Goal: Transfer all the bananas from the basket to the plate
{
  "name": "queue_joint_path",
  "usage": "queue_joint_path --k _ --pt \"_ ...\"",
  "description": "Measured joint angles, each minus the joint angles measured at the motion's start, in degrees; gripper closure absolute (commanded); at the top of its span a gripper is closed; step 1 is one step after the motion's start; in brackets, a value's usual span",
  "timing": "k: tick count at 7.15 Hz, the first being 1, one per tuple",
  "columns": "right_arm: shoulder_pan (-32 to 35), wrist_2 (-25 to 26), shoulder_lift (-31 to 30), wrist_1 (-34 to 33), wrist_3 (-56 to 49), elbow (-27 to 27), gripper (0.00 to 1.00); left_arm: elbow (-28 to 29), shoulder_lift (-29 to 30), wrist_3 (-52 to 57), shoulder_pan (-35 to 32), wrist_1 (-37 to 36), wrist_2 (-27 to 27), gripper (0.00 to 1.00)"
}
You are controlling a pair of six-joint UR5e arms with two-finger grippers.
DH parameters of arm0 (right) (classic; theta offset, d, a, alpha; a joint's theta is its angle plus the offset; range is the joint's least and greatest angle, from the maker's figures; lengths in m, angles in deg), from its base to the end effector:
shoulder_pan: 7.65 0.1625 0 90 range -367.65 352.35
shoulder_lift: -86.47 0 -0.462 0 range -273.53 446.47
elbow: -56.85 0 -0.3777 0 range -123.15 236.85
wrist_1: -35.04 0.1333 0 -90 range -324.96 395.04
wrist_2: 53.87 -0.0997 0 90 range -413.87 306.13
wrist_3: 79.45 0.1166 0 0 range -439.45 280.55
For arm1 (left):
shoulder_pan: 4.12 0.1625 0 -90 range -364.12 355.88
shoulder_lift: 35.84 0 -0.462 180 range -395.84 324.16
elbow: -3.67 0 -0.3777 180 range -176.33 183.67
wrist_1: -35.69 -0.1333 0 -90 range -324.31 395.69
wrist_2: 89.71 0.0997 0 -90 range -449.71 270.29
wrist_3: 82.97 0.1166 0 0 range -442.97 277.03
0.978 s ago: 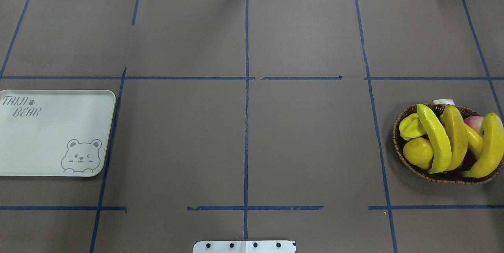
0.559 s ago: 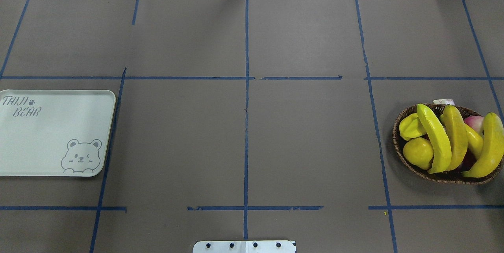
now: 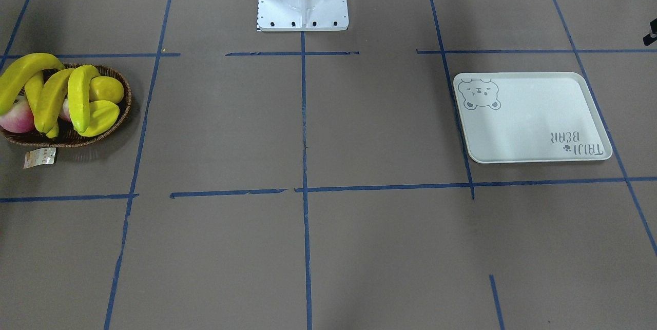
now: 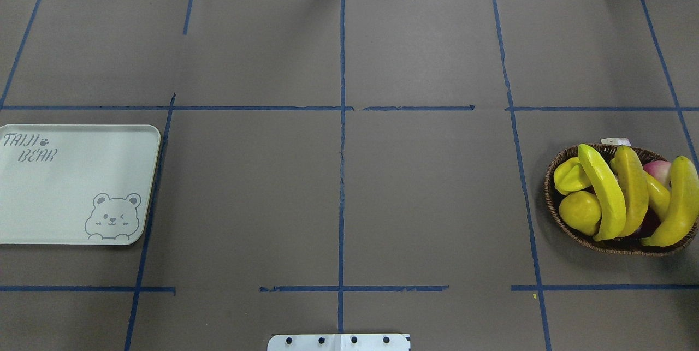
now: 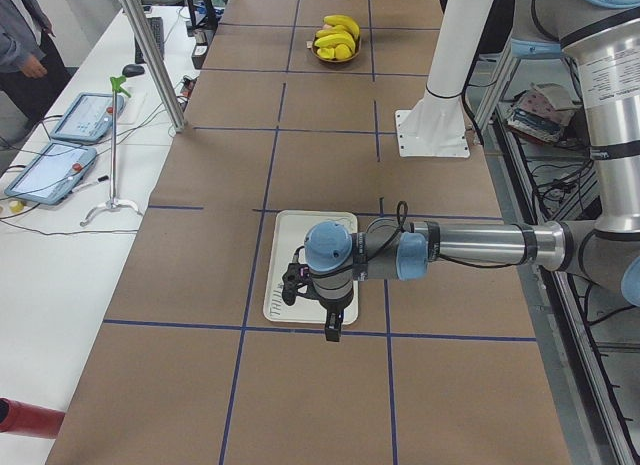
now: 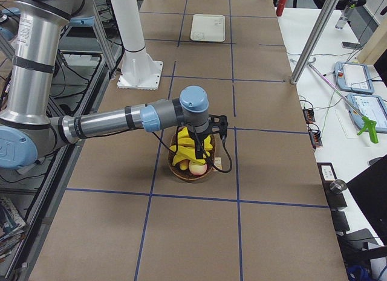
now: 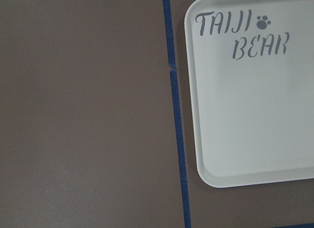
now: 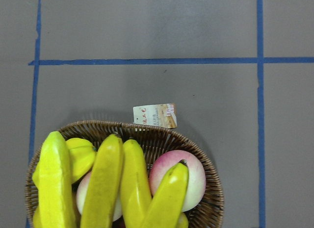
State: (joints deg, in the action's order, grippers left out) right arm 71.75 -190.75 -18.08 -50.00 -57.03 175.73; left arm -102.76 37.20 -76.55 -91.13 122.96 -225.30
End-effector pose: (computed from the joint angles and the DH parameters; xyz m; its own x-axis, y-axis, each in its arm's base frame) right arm -0.0208 -0.3729 0.5585 0.6463 0.0185 0.7629 -0.0788 0.9960 0.0426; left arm -0.0323 -0.3400 0.6950 0.6907 0.1074 -0.7151 -0.1301 0.9912 0.0232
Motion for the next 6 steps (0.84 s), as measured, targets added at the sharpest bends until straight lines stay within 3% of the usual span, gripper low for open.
queue_joint_path --k 2,4,6 --pt "-7.5 6.4 -3.2 4.9 15.9 4.2 0.01 0.0 0.0 0.0 0.0 0.0 0.0 0.00" --pt "-16.0 14.8 -8.5 15.0 30.7 5.1 0.01 0.0 -0.1 -0.1 0.0 0.0 0.0 0.00" --pt "-24.4 23.5 -10.8 17.9 39.6 5.6 0.01 0.0 -0.1 -0.1 0.0 0.0 0.0 0.00"
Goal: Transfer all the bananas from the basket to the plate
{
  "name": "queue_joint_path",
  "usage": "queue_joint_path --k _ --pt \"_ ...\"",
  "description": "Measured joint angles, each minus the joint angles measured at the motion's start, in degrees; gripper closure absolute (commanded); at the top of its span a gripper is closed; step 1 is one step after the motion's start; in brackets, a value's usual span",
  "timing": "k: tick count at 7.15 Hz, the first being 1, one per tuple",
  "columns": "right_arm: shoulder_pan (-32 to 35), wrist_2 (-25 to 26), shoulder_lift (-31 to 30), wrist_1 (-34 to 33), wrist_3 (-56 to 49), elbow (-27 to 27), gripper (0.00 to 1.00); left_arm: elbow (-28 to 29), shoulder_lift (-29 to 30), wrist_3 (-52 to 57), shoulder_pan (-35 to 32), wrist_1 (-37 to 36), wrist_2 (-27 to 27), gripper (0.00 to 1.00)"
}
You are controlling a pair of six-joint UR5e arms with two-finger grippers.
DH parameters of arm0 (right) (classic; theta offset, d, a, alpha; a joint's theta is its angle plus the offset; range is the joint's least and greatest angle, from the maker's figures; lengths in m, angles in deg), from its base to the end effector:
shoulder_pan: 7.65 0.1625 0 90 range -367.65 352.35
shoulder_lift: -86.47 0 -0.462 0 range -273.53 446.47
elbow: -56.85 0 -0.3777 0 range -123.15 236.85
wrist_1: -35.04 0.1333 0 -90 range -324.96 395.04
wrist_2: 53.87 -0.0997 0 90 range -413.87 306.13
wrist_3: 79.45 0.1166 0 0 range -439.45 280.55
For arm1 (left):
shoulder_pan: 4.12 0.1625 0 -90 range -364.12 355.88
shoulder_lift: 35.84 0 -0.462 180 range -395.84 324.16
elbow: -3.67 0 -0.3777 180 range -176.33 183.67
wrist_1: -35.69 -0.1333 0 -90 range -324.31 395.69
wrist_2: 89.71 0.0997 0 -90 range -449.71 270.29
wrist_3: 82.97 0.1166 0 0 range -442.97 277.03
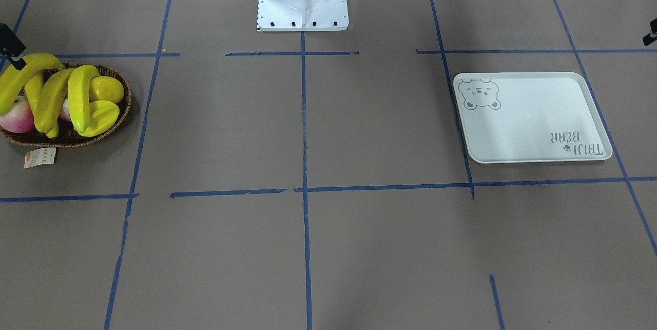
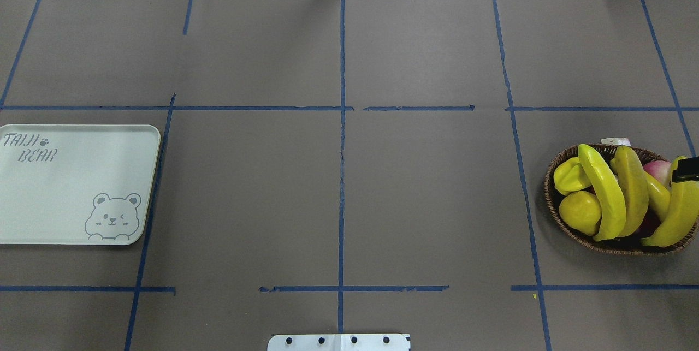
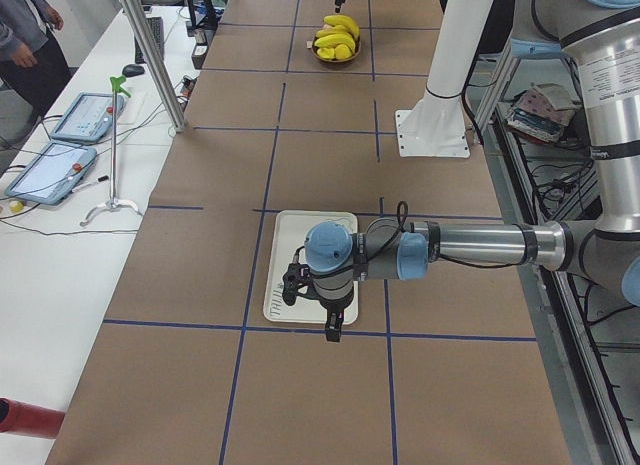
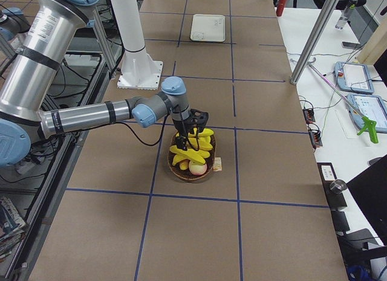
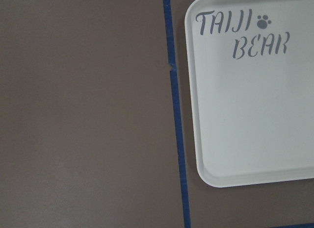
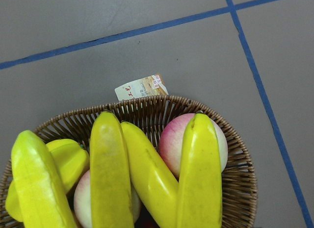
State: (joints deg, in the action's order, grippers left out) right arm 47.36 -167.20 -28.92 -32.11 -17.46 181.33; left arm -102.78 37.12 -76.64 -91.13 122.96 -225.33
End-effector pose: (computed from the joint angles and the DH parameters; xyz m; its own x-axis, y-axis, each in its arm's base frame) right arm -0.1099 -0.3089 0.5583 0.7265 0.2859 0.6249 -0.3296 0.9429 -0.0483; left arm -0.0323 -0.3393 0.6953 0.6906 0.1051 -0.7156 -0.1290 0.9914 0.0211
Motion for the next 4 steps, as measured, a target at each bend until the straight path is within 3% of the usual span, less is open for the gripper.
queue_joint_path --k 2,4 --pt "-7.2 6.1 -1.4 0.4 4.8 0.3 0.02 0.0 0.0 0.0 0.0 0.0 0.0 0.00" --pt "-11.4 8.8 -2.5 0.3 6.0 0.3 0.08 0.1 0.0 0.1 0.0 0.0 0.0 0.00"
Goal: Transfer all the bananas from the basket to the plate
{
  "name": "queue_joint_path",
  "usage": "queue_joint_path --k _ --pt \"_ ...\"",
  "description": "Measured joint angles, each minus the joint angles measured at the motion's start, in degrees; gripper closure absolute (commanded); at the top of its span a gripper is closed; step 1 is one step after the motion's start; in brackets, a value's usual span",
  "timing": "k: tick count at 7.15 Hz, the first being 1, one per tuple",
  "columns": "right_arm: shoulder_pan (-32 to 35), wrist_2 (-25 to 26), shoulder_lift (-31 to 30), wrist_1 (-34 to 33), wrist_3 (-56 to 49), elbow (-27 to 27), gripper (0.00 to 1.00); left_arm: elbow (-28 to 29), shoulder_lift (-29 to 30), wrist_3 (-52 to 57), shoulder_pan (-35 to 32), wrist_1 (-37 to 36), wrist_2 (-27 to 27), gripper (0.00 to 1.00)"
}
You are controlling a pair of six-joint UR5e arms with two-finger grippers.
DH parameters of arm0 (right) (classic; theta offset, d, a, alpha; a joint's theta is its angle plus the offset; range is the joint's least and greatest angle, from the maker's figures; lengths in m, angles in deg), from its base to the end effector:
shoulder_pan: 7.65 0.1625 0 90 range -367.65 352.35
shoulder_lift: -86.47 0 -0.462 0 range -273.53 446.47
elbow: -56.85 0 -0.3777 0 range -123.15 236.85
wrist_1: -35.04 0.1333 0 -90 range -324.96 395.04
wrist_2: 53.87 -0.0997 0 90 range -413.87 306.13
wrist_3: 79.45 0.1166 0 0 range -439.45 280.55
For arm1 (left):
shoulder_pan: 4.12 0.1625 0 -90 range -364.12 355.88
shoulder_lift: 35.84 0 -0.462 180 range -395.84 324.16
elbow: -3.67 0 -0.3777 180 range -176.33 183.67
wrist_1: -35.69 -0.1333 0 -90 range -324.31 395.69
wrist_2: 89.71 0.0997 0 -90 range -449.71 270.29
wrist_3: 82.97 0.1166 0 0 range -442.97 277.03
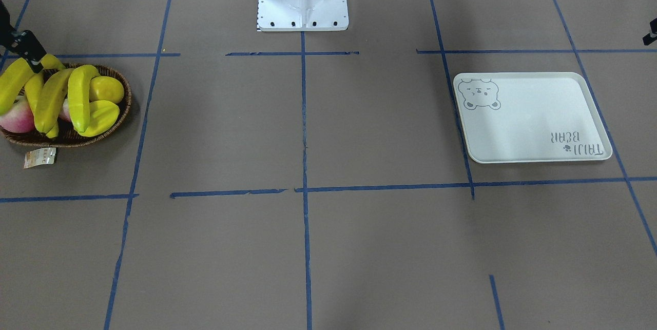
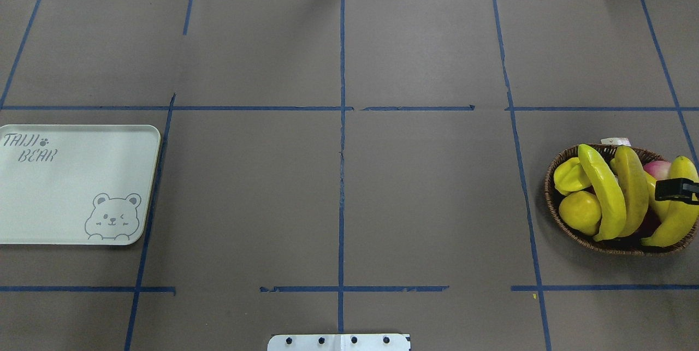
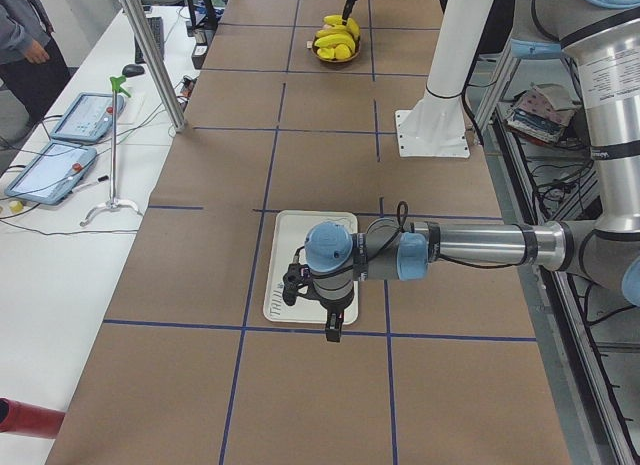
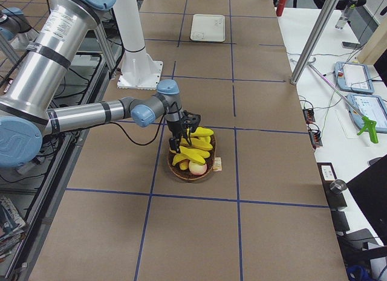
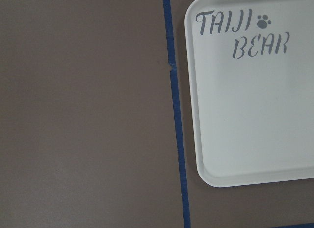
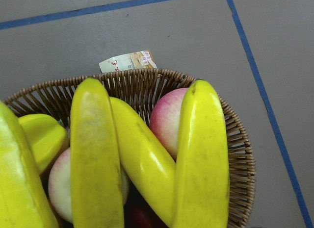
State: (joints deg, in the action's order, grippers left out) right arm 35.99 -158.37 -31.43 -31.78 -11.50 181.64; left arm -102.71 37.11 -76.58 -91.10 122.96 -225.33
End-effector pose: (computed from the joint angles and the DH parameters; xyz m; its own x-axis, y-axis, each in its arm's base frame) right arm -0.1464 -0.2835 0.5732 0.7972 0.2580 0.5458 -0.3000 0.9539 -0.0127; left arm -0.0321 -0.3391 0.6959 0.6905 0.1055 -0.7156 -0.1302 0.9913 0.0205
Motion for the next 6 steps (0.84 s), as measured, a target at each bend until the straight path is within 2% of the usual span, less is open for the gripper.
queue_joint_path --k 3,4,5,6 --pt "-2.5 1.5 -1.0 -0.4 0.2 -0.6 0.11 0.0 0.0 0.0 0.0 0.0 0.0 0.00" --pt "-3.0 1.8 -1.2 -0.5 0.2 -1.0 0.15 0.0 0.0 0.0 0.0 0.0 0.0 0.00" --pt "-3.3 2.0 -1.3 -0.5 0.2 -1.5 0.29 0.0 0.0 0.0 0.0 0.0 0.0 0.00" --pt "-3.6 2.1 -1.3 -0.5 0.2 -1.8 0.38 0.0 0.0 0.0 0.0 -0.1 0.0 0.00"
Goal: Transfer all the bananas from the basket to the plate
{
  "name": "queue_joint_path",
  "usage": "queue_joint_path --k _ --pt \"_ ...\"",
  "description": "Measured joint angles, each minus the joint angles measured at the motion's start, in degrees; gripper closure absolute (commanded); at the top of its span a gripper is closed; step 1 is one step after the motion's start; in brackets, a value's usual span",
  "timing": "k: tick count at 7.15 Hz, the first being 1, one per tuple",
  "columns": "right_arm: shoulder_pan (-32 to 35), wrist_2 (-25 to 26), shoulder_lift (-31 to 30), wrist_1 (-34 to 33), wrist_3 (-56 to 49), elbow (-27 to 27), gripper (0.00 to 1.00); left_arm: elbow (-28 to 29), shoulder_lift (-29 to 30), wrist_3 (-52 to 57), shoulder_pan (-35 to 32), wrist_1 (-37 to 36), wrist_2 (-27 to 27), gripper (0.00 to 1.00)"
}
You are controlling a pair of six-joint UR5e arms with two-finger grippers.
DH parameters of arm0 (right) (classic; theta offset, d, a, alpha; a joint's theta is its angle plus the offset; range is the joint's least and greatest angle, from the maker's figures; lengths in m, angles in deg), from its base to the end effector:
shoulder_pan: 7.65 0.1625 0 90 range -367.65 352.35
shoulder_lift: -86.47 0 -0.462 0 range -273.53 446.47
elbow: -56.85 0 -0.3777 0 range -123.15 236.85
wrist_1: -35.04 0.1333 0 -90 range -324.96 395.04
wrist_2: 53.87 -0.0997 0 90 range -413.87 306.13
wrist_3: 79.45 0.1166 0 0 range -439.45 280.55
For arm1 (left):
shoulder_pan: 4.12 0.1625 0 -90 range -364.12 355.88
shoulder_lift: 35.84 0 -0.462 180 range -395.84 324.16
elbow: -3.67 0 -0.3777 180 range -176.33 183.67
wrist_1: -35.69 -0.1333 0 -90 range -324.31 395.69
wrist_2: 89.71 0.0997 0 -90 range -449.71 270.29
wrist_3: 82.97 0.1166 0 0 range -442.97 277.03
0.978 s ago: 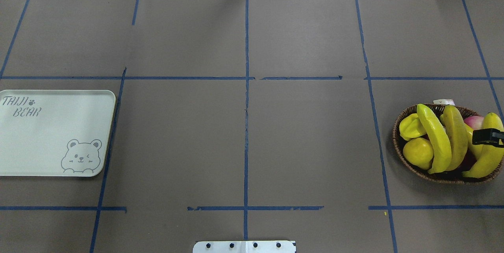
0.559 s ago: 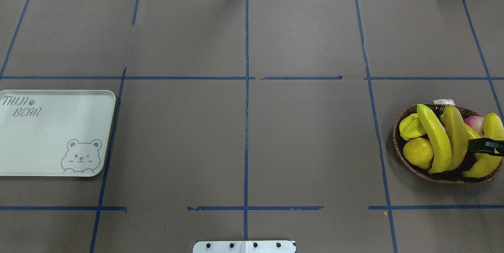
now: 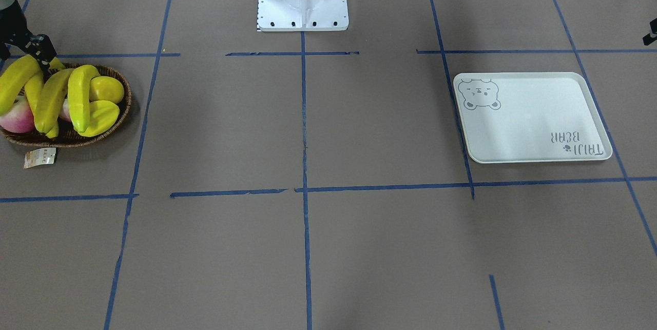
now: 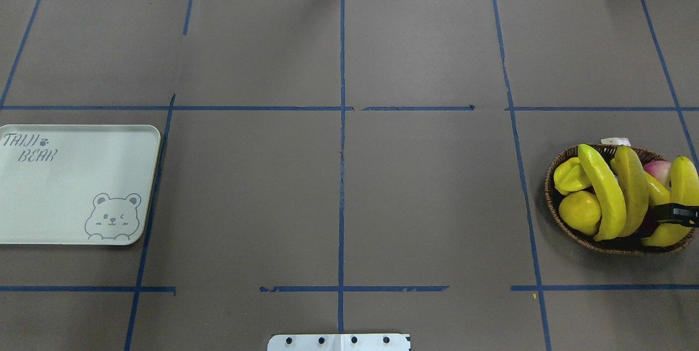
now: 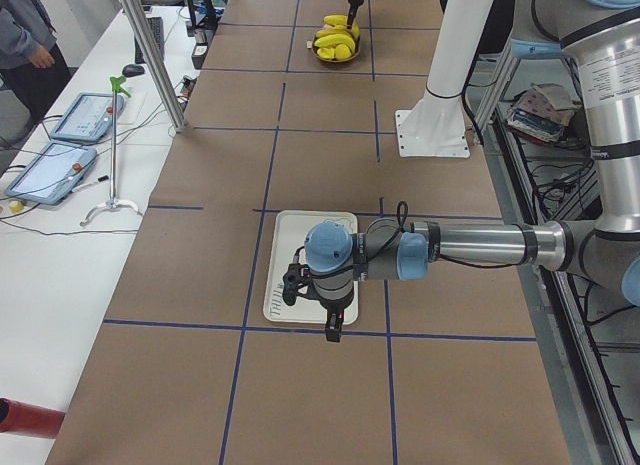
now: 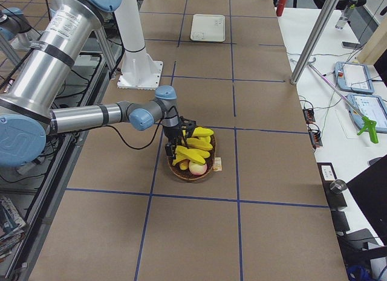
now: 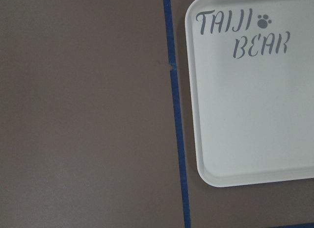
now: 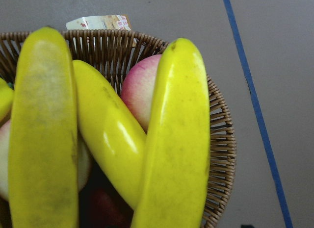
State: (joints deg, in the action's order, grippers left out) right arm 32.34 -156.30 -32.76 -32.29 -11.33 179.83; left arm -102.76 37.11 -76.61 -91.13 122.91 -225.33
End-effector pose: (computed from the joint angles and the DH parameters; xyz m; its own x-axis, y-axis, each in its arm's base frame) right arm -0.1536 -0.2701 0.5986 0.8432 0.2323 0.4847 -0.2586 0.9659 -0.0131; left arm -0.0323 -0.3391 0.6956 0.6906 0.1046 -0.7156 -0.1294 0.9914 0.0201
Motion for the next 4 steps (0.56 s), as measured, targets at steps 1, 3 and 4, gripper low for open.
queue_joint_path --k 1,3,4 --pt "-0.2 0.0 0.1 0.0 0.0 -0.2 0.51 0.0 0.0 0.0 0.0 0.0 0.0 0.00" --pt "-0.5 0.0 0.3 0.0 0.0 -0.5 0.79 0.0 0.0 0.0 0.0 -0.2 0.0 0.00" --pt "-0.6 0.0 0.4 0.0 0.0 -0.5 0.84 0.0 0.0 0.0 0.0 -0.2 0.0 0.00"
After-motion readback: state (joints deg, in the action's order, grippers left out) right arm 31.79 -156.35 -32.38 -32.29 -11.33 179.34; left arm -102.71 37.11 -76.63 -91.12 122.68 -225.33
